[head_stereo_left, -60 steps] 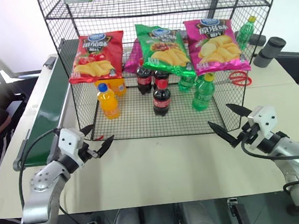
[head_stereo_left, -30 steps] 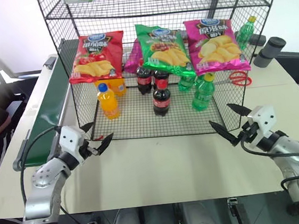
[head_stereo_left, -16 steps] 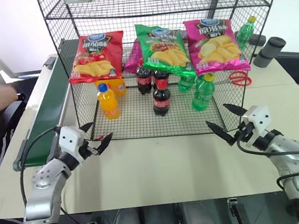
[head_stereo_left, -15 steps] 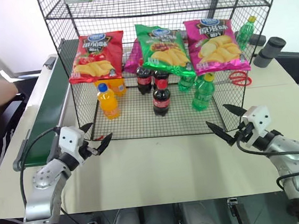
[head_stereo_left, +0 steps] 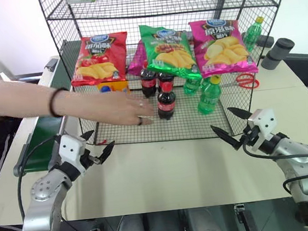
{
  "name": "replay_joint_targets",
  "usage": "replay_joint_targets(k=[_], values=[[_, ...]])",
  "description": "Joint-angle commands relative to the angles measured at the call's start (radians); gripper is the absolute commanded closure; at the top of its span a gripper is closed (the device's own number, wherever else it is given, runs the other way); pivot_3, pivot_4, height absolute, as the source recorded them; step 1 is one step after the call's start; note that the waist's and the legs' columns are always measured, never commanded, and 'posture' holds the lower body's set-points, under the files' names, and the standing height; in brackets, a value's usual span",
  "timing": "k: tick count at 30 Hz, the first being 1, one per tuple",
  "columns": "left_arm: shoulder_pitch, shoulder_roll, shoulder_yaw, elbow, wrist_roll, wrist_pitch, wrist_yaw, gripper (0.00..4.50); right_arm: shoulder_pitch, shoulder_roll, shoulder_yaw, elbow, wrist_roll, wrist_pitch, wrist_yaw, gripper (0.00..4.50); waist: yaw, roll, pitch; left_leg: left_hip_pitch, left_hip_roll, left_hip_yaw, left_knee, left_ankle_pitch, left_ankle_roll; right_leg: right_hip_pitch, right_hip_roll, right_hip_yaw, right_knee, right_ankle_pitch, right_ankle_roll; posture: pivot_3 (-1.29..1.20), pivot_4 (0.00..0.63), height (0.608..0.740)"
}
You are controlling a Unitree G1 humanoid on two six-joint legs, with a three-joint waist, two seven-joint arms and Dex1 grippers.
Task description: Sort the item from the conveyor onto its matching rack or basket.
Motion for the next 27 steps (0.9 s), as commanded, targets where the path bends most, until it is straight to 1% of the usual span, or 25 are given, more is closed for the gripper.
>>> replay_joint_targets(k=[1, 13, 21, 27], values=[[-0.022, 0.000, 0.022, -0.021, -0.017, -0.002, 0.008, 0.00, -0.025, 0.009, -0.006, 0.001, -0.003, -0.018, -0.012, 0.04, 0.000, 0.000, 0.000, 0.000, 0.000, 0.000, 0.000, 0.000, 0.000, 0.000, 0.000, 0.000, 0.000, 0.000, 0.000, 0.00, 0.150, 0.740], [-0.060, -0.006, 0.011, 0.010, -0.010, -0.015, 0.008, 0.00, -0.056, 0.013, 0.007, 0.019, -0.007, -0.021, -0.024, 0.04, 0.000, 0.000, 0.000, 0.000, 0.000, 0.000, 0.000, 0.000, 0.000, 0.000, 0.000, 0.000, 0.000, 0.000, 0.000, 0.00, 0.150, 0.740], [-0.068, -0.004, 0.019, 0.021, -0.010, -0.021, 0.003, 0.00, -0.086, 0.014, 0.021, 0.044, -0.012, -0.028, -0.007, 0.04, 0.000, 0.000, 0.000, 0.000, 0.000, 0.000, 0.000, 0.000, 0.000, 0.000, 0.000, 0.000, 0.000, 0.000, 0.000, 0.00, 0.150, 0.740], [-0.077, -0.001, 0.011, 0.032, -0.010, -0.024, -0.010, 0.00, -0.073, 0.013, 0.014, 0.030, -0.012, -0.029, -0.009, 0.04, 0.000, 0.000, 0.000, 0.000, 0.000, 0.000, 0.000, 0.000, 0.000, 0.000, 0.000, 0.000, 0.000, 0.000, 0.000, 0.00, 0.150, 0.740]])
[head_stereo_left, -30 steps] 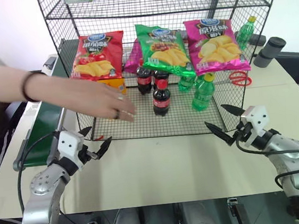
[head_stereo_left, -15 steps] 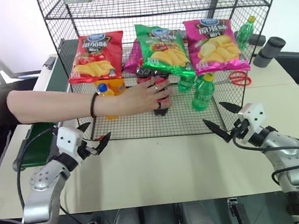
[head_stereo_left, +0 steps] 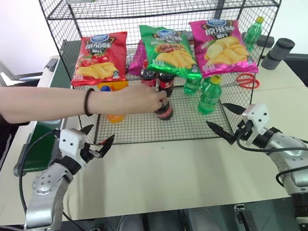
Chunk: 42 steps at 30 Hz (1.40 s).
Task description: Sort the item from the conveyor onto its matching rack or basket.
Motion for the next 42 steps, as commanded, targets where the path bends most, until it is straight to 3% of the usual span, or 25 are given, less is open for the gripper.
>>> replay_joint_targets(k=[1, 14, 26, 34, 42], values=[[-0.016, 0.008, 0.012, -0.010, -0.010, -0.019, -0.010, 0.00, 0.006, 0.001, -0.014, -0.031, 0.002, -0.024, -0.003, 0.04, 0.000, 0.000, 0.000, 0.000, 0.000, 0.000, 0.000, 0.000, 0.000, 0.000, 0.000, 0.000, 0.000, 0.000, 0.000, 0.00, 0.150, 0.740], [-0.021, 0.009, 0.012, -0.010, -0.011, -0.008, -0.022, 0.00, 0.028, 0.010, -0.009, -0.069, 0.003, -0.010, -0.032, 0.04, 0.000, 0.000, 0.000, 0.000, 0.000, 0.000, 0.000, 0.000, 0.000, 0.000, 0.000, 0.000, 0.000, 0.000, 0.000, 0.00, 0.150, 0.740], [0.038, -0.003, 0.069, -0.084, -0.047, 0.016, 0.035, 0.00, -0.049, 0.023, 0.029, 0.002, -0.005, -0.020, -0.017, 0.04, 0.000, 0.000, 0.000, 0.000, 0.000, 0.000, 0.000, 0.000, 0.000, 0.000, 0.000, 0.000, 0.000, 0.000, 0.000, 0.00, 0.150, 0.740], [0.084, -0.015, 0.172, -0.130, -0.117, 0.050, 0.094, 0.00, -0.091, 0.037, 0.051, 0.040, -0.011, -0.028, -0.001, 0.04, -0.002, 0.000, 0.000, 0.000, 0.000, 0.000, 0.000, 0.000, 0.000, 0.000, 0.000, 0.000, 0.001, 0.000, 0.000, 0.00, 0.150, 0.740], [0.071, -0.039, 0.331, -0.048, -0.165, 0.034, 0.194, 0.00, -0.140, 0.073, 0.083, 0.065, -0.022, -0.031, 0.010, 0.04, 0.001, 0.000, 0.000, 0.000, 0.000, 0.000, 0.000, 0.000, 0.000, 0.000, -0.001, 0.000, 0.001, 0.000, 0.000, 0.00, 0.150, 0.740]])
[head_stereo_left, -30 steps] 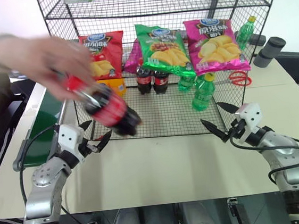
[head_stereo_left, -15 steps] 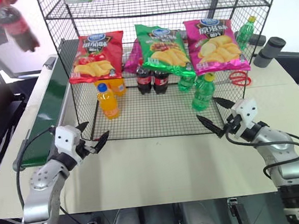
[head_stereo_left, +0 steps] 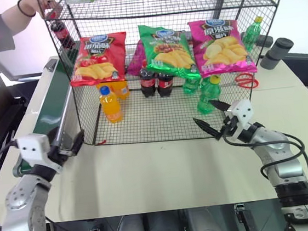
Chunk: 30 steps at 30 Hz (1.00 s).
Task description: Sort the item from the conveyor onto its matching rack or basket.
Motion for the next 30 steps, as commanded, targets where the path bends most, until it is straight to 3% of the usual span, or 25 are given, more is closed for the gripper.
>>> replay_joint_targets(k=[1, 12, 19, 24, 30], values=[[-0.027, -0.015, 0.066, 0.027, -0.030, -0.019, 0.043, 0.00, -0.025, 0.008, -0.001, 0.002, -0.002, -0.027, 0.003, 0.04, 0.002, 0.000, 0.000, 0.000, 0.000, 0.000, 0.000, 0.000, 0.000, 0.000, 0.000, 0.000, 0.000, 0.000, 0.000, 0.00, 0.150, 0.740], [-0.090, -0.034, 0.055, 0.107, 0.013, -0.041, 0.110, 0.00, -0.042, 0.018, -0.006, 0.018, -0.004, -0.043, 0.003, 0.04, -0.003, -0.001, 0.000, 0.000, 0.000, 0.000, 0.001, 0.000, 0.000, 0.000, 0.000, 0.000, 0.000, 0.000, 0.000, 0.00, 0.150, 0.740], [-0.121, -0.026, 0.074, 0.165, 0.113, -0.052, 0.245, 0.00, -0.054, 0.018, -0.010, 0.034, -0.004, -0.048, 0.002, 0.04, -0.001, -0.001, 0.000, 0.000, 0.000, 0.000, 0.000, 0.000, 0.000, 0.000, 0.000, 0.000, 0.000, 0.000, 0.000, 0.00, 0.150, 0.740], [-0.076, -0.029, 0.088, 0.126, 0.035, -0.036, 0.179, 0.00, -0.071, 0.019, 0.003, 0.045, -0.003, -0.047, 0.019, 0.04, -0.003, -0.001, 0.000, 0.000, 0.000, 0.000, 0.000, 0.000, 0.000, 0.000, -0.001, 0.000, 0.000, 0.000, 0.000, 0.00, 0.150, 0.740], [-0.063, -0.019, 0.087, 0.146, 0.102, -0.096, 0.211, 0.00, -0.081, 0.027, 0.011, 0.053, -0.008, -0.052, 0.025, 0.04, -0.002, -0.001, 0.000, 0.000, 0.000, 0.000, 0.000, 0.000, 0.000, 0.000, -0.001, 0.000, 0.000, 0.000, 0.000, 0.00, 0.150, 0.740]])
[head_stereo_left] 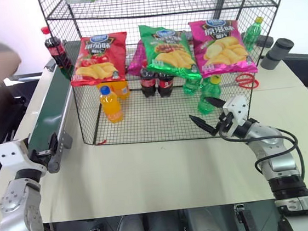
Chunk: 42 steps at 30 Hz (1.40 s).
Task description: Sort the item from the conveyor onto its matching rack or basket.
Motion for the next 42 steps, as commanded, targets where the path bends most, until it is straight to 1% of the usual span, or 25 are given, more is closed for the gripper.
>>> replay_joint_targets(k=[1, 15, 22, 29, 38, 42], values=[[-0.012, 0.019, 0.020, -0.005, 0.042, -0.049, 0.029, 0.00, -0.015, 0.005, -0.005, -0.016, 0.002, -0.025, 0.003, 0.04, 0.001, 0.000, 0.000, 0.000, 0.000, 0.000, 0.000, 0.000, 0.000, 0.000, 0.000, 0.000, 0.000, 0.000, 0.000, 0.00, 0.150, 0.740], [-0.066, -0.006, -0.010, 0.050, 0.074, -0.090, 0.051, 0.00, -0.007, 0.024, 0.015, -0.053, 0.002, -0.009, -0.006, 0.04, 0.000, 0.000, 0.000, 0.000, 0.000, 0.000, 0.000, 0.000, 0.000, 0.000, 0.000, 0.000, 0.000, 0.000, 0.000, 0.00, 0.150, 0.740], [-0.075, 0.002, -0.015, 0.071, 0.095, -0.106, 0.062, 0.00, -0.004, 0.028, 0.026, -0.080, 0.004, 0.001, -0.012, 0.04, 0.001, 0.000, 0.000, 0.000, 0.000, 0.000, 0.000, 0.000, 0.000, 0.000, 0.000, 0.000, 0.000, 0.000, 0.000, 0.00, 0.150, 0.740], [-0.118, 0.010, -0.015, 0.110, 0.086, -0.120, 0.048, 0.00, 0.027, 0.043, 0.042, -0.108, 0.006, 0.002, -0.019, 0.04, 0.001, 0.000, 0.000, 0.000, 0.000, 0.000, 0.000, 0.000, 0.000, 0.000, -0.001, 0.000, 0.000, 0.000, 0.000, 0.00, 0.150, 0.740], [-0.136, 0.014, -0.014, 0.144, 0.092, -0.128, 0.045, 0.00, 0.051, 0.038, 0.087, -0.218, 0.040, 0.067, 0.031, 0.04, 0.001, 0.000, 0.000, 0.000, 0.000, 0.000, 0.000, 0.000, 0.000, 0.000, 0.000, -0.001, 0.000, 0.000, 0.000, 0.00, 0.150, 0.740], [-0.134, 0.015, -0.012, 0.152, 0.095, -0.138, 0.049, 0.00, 0.062, 0.041, 0.096, -0.238, 0.037, 0.081, 0.034, 0.04, 0.002, 0.000, 0.000, 0.000, 0.000, 0.000, 0.000, 0.000, 0.000, 0.000, -0.001, -0.001, 0.000, 0.000, 0.000, 0.00, 0.150, 0.740]])
